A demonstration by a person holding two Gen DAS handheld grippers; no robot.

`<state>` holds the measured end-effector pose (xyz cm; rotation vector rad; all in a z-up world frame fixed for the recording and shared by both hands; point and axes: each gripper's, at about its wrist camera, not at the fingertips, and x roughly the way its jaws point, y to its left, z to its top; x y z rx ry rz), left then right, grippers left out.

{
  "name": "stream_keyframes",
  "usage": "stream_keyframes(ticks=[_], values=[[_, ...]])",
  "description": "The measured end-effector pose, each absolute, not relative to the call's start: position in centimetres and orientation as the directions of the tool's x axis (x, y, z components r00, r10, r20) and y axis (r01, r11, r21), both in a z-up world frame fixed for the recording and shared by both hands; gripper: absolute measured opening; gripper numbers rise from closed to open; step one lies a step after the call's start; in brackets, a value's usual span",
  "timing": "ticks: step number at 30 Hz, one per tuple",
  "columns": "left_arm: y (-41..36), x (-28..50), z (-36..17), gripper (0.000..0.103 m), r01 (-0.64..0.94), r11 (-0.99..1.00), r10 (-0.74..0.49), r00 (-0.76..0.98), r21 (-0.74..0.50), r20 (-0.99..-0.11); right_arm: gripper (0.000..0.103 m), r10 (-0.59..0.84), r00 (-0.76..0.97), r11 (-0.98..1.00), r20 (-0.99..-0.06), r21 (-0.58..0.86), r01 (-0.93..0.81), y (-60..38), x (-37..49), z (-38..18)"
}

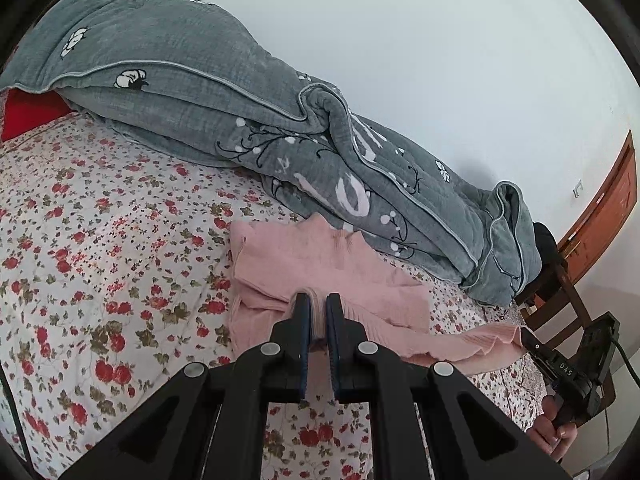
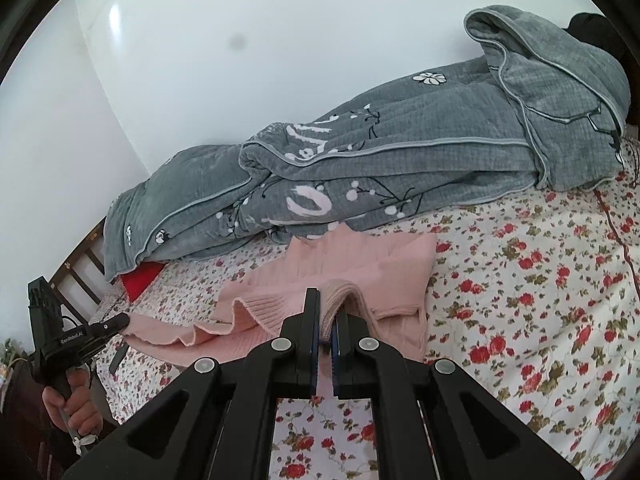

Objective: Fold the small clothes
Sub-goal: 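Lift the hem with both tools and fold it up toward the collar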

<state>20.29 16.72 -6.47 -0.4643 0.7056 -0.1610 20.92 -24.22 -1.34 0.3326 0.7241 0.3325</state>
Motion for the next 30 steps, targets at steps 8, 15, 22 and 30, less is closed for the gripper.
stream_keyframes(ticks=[8, 15, 22, 30], values=[[16.7, 23.7, -6.0, 0.009, -0.008, 0.897, -0.287, 0.750, -0.442, -0.596, 0.004, 0.400, 0.709, 0.898, -0.580, 0.403, -0.176, -23.7, 23.5, -1.2], [16.7, 27.7, -6.7, 0.009, -0.020, 0.887, -0.292, 0.750, -0.461, -0.594, 0.004, 0.401, 0.710, 0.893, -0.580, 0.419, -0.162, -23.7, 26.8, -2.0], [16.3, 33.5, -8.8, 0.009, -0.052, 0.893, -0.275, 0.725, -0.448, -0.632, 0.004, 0.402, 0.678, 0.891, -0.615, 0.433, -0.135, -23.6, 32.5, -4.7], [16.1, 40.6, -12.5, 0.009, -0.117, 0.905, -0.233, 0.667, -0.408, -0.708, 0.004, 0.415, 0.626, 0.877, -0.660, 0.474, -0.081, -23.6, 39.7, -9.7]])
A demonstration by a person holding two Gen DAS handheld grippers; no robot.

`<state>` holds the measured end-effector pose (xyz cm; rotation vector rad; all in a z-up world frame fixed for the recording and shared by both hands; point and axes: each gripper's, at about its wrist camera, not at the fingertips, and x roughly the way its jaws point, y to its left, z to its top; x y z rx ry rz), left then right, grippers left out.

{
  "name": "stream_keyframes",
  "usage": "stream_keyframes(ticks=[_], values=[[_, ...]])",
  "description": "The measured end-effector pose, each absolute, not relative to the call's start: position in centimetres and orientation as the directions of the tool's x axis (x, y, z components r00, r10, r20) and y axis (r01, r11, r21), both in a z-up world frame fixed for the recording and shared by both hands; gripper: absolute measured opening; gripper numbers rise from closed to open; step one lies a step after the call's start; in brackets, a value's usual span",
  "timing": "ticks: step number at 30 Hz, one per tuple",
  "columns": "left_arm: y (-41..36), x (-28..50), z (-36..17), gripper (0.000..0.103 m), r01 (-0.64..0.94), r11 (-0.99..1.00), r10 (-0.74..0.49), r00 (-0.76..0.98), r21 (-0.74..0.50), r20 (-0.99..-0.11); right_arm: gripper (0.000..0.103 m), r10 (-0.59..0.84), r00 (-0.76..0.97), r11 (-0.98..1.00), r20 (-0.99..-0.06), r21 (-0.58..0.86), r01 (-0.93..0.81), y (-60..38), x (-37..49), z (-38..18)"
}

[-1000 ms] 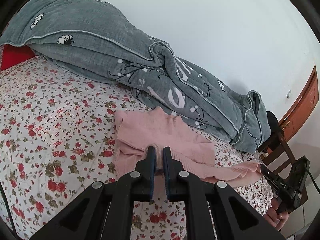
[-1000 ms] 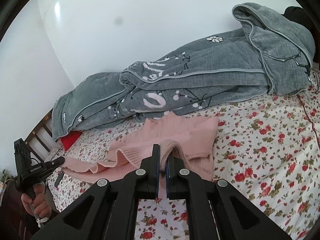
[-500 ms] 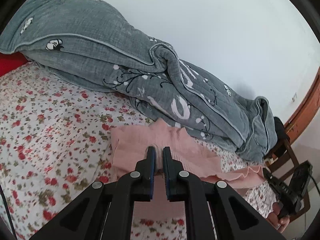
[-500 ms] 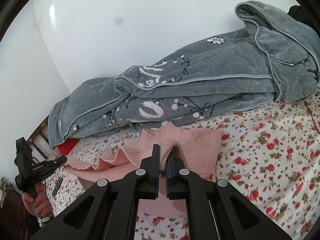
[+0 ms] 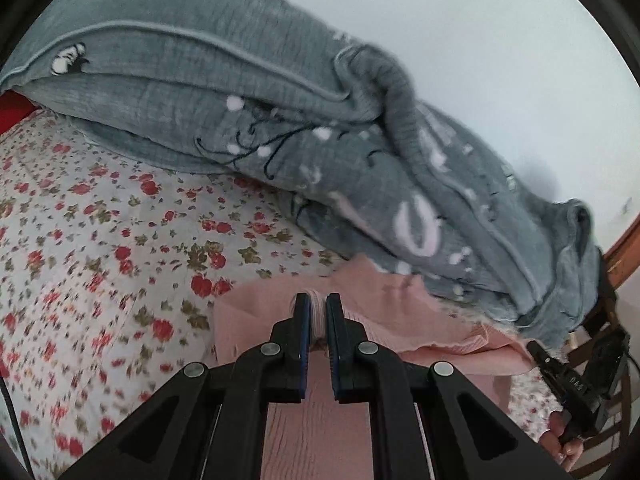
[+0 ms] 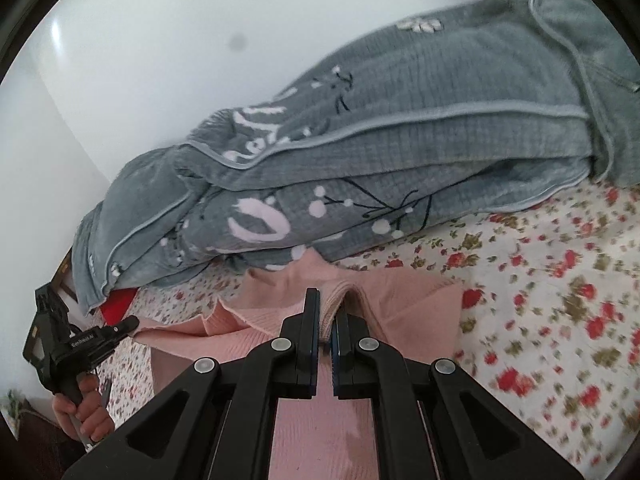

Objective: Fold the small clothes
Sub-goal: 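Lift the hem with both tools and fold it up toward the collar, then open both tools to release the folded hem near the collar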

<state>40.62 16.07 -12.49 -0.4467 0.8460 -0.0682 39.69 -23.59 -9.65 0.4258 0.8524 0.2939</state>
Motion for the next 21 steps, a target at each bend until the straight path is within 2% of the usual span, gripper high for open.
stream_keyframes(ticks=[5, 10, 12, 13, 14, 15, 17, 21], values=[[16.4, 44.8, -16.4, 0.009, -0.186, 0.902, -0.213, 0.594, -0.390, -0.776, 0.005, 0.375, 0.567, 0.897, -0.733, 0.442, -0.021, -22.9, 44.4, -13.9], [16.4, 46.7, -18.7, 0.011, -0.202, 0.911, -0.192, 0.563, -0.359, -0.804, 0.008, 0.348, 0.522, 0.909, -0.779, 0.417, 0.015, -22.5, 46.9, -17.9], [16.6, 47.0, -19.0, 0.026, -0.202, 0.915, -0.185, 0.558, -0.349, -0.809, 0.014, 0.353, 0.518, 0.903, -0.779, 0.428, 0.028, -22.9, 47.0, -18.4], [16.8, 46.9, -19.0, 0.043, -0.208, 0.915, -0.179, 0.559, -0.345, -0.810, 0.016, 0.366, 0.519, 0.895, -0.772, 0.444, 0.029, -23.2, 46.9, -18.3], [17.2, 46.6, -18.8, 0.052, -0.209, 0.913, -0.177, 0.569, -0.349, -0.803, 0.023, 0.366, 0.528, 0.895, -0.766, 0.446, 0.026, -23.4, 46.7, -18.0], [17.5, 46.3, -18.6, 0.052, -0.205, 0.912, -0.179, 0.581, -0.356, -0.794, 0.034, 0.352, 0.545, 0.901, -0.761, 0.434, 0.024, -23.6, 46.5, -17.5], [17.6, 45.8, -18.2, 0.054, -0.179, 0.911, -0.201, 0.591, -0.370, -0.781, 0.050, 0.287, 0.614, 0.931, -0.736, 0.365, 0.003, -23.8, 45.2, -15.6], [17.2, 45.2, -17.8, 0.056, -0.149, 0.918, -0.216, 0.592, -0.368, -0.777, 0.053, 0.246, 0.672, 0.958, -0.699, 0.281, -0.059, -23.0, 44.1, -13.7]])
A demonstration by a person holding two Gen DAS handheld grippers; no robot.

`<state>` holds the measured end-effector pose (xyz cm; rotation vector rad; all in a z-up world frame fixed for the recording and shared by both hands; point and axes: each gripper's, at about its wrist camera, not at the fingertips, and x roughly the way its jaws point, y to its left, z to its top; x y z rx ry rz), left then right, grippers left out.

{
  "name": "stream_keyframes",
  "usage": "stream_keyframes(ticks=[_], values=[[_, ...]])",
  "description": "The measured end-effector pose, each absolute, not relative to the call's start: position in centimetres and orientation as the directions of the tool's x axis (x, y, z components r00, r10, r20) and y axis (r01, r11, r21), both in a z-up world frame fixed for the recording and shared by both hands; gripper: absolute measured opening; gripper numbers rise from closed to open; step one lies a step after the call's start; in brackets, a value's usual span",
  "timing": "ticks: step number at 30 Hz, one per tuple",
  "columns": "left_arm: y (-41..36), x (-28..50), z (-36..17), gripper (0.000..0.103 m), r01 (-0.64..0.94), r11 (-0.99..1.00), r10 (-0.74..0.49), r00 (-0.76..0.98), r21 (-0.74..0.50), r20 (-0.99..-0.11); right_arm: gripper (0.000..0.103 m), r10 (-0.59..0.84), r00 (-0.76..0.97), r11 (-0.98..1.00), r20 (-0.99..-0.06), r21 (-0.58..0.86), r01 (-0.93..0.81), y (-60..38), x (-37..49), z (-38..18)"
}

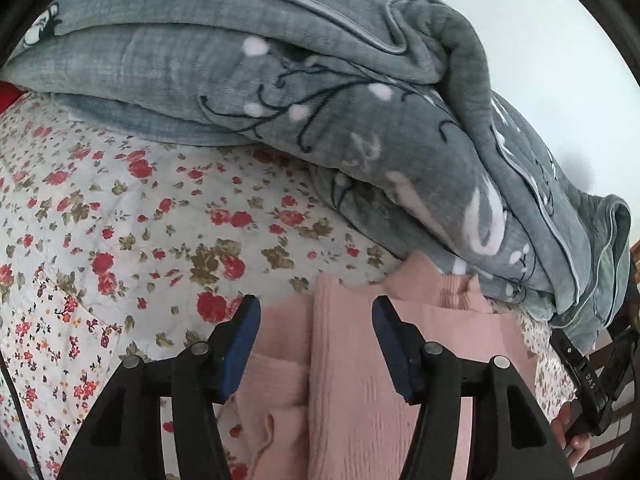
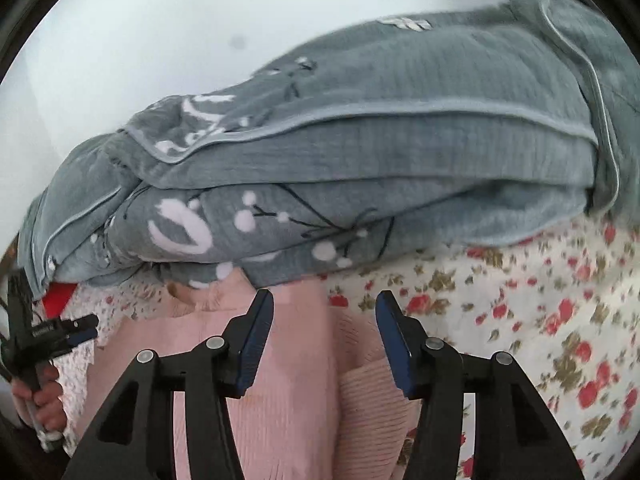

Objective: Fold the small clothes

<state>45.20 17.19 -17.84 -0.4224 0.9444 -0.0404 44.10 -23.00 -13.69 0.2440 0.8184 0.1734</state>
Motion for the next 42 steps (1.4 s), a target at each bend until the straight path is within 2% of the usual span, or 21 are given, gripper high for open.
stream_keyframes(ticks=[2, 4, 5, 6, 7, 11, 13, 15, 19, 29, 33, 36, 37, 38, 39, 40, 42], values=[[16.4, 45.5, -18.3, 0.056, -0.142, 0.932, -0.196, 0.572, -0.332, -0.796, 0.051, 0.233, 0.650, 0.966, -0.723, 0.252, -0.065, -22.4, 44.6, -14.3], [15.7, 45.8, -18.8, 0.056, -0.136, 0.942, -0.181, 0.563, -0.306, -0.806, 0.037, 0.205, 0.607, 0.976, -0.768, 0.206, -0.069, -21.6, 45.4, -16.1], [15.3, 45.9, -19.1, 0.056, -0.139, 0.949, -0.162, 0.553, -0.282, -0.818, 0.022, 0.194, 0.580, 0.980, -0.791, 0.187, -0.072, -21.4, 45.8, -17.0], [15.1, 46.1, -19.5, 0.055, -0.149, 0.958, -0.132, 0.536, -0.247, -0.834, 0.016, 0.168, 0.548, 0.985, -0.819, 0.160, -0.063, -21.2, 46.2, -18.0], [15.0, 46.1, -19.7, 0.054, -0.151, 0.962, -0.115, 0.530, -0.227, -0.840, 0.016, 0.138, 0.506, 0.990, -0.852, 0.131, -0.049, -21.1, 46.6, -19.3], [15.7, 44.8, -18.4, 0.056, -0.128, 0.958, -0.145, 0.555, -0.256, -0.819, 0.017, 0.137, 0.552, 0.988, -0.823, 0.151, -0.020, -22.2, 45.6, -16.8], [16.0, 43.6, -17.5, 0.061, -0.114, 0.962, -0.142, 0.570, -0.249, -0.809, 0.026, 0.113, 0.598, 0.993, -0.793, 0.117, -0.032, -22.6, 44.1, -14.2], [16.5, 41.9, -16.8, 0.068, -0.108, 0.962, -0.141, 0.590, -0.251, -0.795, 0.052, 0.123, 0.621, 0.991, -0.774, 0.124, -0.041, -23.3, 42.6, -12.6], [17.7, 38.9, -16.8, 0.076, -0.093, 0.947, -0.194, 0.600, -0.309, -0.776, 0.065, 0.193, 0.612, 0.977, -0.767, 0.204, -0.052, -25.0, 39.0, -11.7], [19.0, 37.7, -22.1, 0.080, -0.113, 0.863, -0.375, 0.511, -0.493, -0.774, 0.066, 0.362, 0.444, 0.916, -0.820, 0.400, -0.007, -24.8, 38.0, -18.8], [18.7, 39.2, -22.6, 0.081, -0.107, 0.852, -0.391, 0.523, -0.513, -0.758, 0.067, 0.355, 0.432, 0.919, -0.829, 0.394, 0.002, -24.5, 39.6, -19.5], [18.2, 40.5, -22.8, 0.078, -0.127, 0.846, -0.388, 0.520, -0.518, -0.761, 0.069, 0.357, 0.432, 0.914, -0.828, 0.404, 0.019, -24.5, 40.8, -20.1], [17.7, 40.9, -22.8, 0.064, -0.128, 0.857, -0.372, 0.518, -0.499, -0.771, 0.066, 0.346, 0.434, 0.921, -0.831, 0.390, 0.012, -24.2, 41.1, -20.2], [17.3, 41.2, -22.7, 0.053, -0.127, 0.868, -0.358, 0.509, -0.480, -0.783, 0.046, 0.334, 0.443, 0.928, -0.832, 0.372, 0.000, -23.8, 41.4, -20.2], [16.8, 41.4, -22.7, 0.038, -0.124, 0.874, -0.356, 0.494, -0.470, -0.793, 0.036, 0.335, 0.443, 0.932, -0.832, 0.361, -0.028, -23.3, 41.4, -20.1], [16.6, 41.4, -22.5, 0.026, -0.122, 0.871, -0.363, 0.493, -0.476, -0.791, 0.032, 0.335, 0.447, 0.934, -0.830, 0.356, -0.037, -23.1, 41.3, -20.0], [16.6, 41.1, -21.4, 0.024, -0.103, 0.870, -0.373, 0.501, -0.481, -0.781, 0.025, 0.345, 0.468, 0.927, -0.814, 0.372, -0.037, -23.5, 40.9, -19.2]])
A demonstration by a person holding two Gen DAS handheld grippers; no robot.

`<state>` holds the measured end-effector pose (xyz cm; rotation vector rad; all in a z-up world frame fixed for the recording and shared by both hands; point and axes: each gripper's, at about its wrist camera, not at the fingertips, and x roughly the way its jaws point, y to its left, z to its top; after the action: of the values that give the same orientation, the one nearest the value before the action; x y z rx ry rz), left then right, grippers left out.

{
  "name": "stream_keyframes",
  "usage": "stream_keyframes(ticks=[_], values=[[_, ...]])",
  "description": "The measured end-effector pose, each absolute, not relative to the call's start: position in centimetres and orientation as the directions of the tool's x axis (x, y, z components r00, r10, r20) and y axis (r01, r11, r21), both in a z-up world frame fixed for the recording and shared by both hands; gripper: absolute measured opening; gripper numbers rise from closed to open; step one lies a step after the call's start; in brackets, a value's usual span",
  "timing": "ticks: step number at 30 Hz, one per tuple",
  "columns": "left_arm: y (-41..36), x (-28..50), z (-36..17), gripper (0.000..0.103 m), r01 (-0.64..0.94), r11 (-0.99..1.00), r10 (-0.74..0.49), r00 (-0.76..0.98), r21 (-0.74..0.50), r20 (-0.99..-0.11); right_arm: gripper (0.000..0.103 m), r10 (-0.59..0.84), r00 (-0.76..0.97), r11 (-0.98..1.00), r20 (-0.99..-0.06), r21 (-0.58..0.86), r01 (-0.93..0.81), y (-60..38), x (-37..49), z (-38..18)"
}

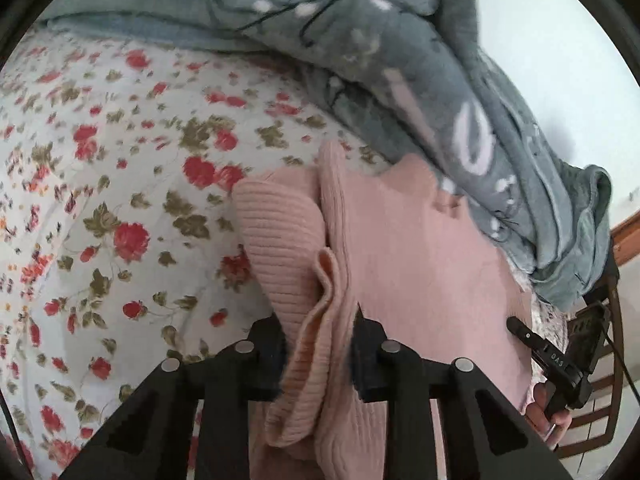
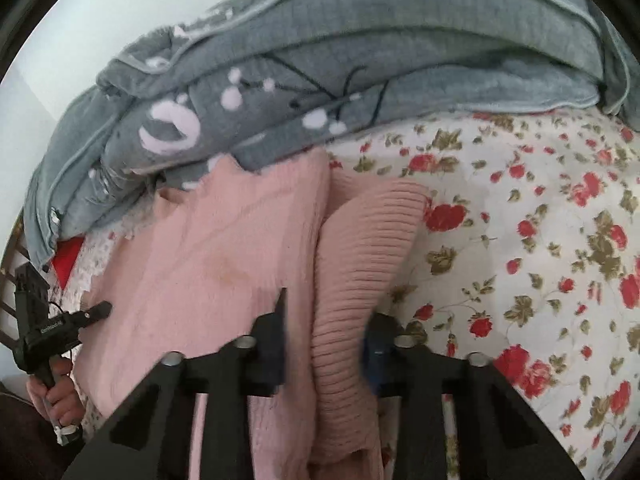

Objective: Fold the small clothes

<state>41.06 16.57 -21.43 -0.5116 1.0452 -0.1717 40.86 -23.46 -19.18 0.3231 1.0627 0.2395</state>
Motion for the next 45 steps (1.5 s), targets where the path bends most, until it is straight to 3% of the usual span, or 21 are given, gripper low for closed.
stream_keyframes(ticks=[5, 16, 24, 25, 27, 29, 32, 38, 41, 45], values=[[17.2, 38.3, -18.0, 0.023, -0.052, 0.823, -0.458, 0.527, -0.565, -0.716, 0.022, 0.385, 0.531, 0.907, -0.755, 0.417, -0.065, -23.9, 38.2, -14.9], [17.4, 27.5, -14.3, 0.022, 0.005, 0.827, -0.482, 0.521, -0.562, -0.704, 0.021, 0.386, 0.560, 0.917, -0.733, 0.372, -0.145, -23.4, 27.7, -7.0], [17.7, 21.4, -17.7, 0.024, 0.046, 0.862, -0.471, 0.436, -0.504, -0.767, 0.024, 0.380, 0.496, 0.922, -0.781, 0.366, -0.130, -24.1, 19.5, -11.1], [17.5, 21.3, -18.5, 0.026, 0.035, 0.876, -0.449, 0.424, -0.481, -0.787, 0.025, 0.351, 0.473, 0.933, -0.808, 0.343, -0.106, -24.0, 19.5, -13.0], [17.5, 21.6, -20.2, 0.035, 0.005, 0.900, -0.400, 0.415, -0.437, -0.818, 0.045, 0.294, 0.470, 0.952, -0.832, 0.297, -0.069, -24.3, 19.7, -15.5], [18.1, 21.3, -21.0, 0.059, -0.040, 0.911, -0.355, 0.429, -0.410, -0.831, 0.047, 0.285, 0.479, 0.953, -0.831, 0.301, -0.044, -25.2, 19.7, -17.2], [19.0, 20.4, -20.3, 0.059, -0.048, 0.909, -0.350, 0.454, -0.414, -0.820, 0.049, 0.319, 0.496, 0.932, -0.808, 0.362, -0.010, -27.0, 19.3, -16.2], [18.8, 19.2, -16.2, 0.059, -0.025, 0.948, -0.248, 0.564, -0.317, -0.787, 0.048, 0.213, 0.620, 0.957, -0.755, 0.289, 0.023, -28.5, 18.8, -12.6], [17.6, 19.7, -14.2, 0.059, 0.032, 0.949, -0.266, 0.610, -0.312, -0.747, 0.035, 0.241, 0.633, 0.957, -0.736, 0.288, -0.030, -27.0, 19.0, -11.9], [14.9, 20.6, -13.8, 0.059, 0.116, 0.936, -0.329, 0.619, -0.331, -0.713, 0.030, 0.226, 0.617, 0.974, -0.754, 0.188, -0.128, -23.8, 19.0, -13.0]])
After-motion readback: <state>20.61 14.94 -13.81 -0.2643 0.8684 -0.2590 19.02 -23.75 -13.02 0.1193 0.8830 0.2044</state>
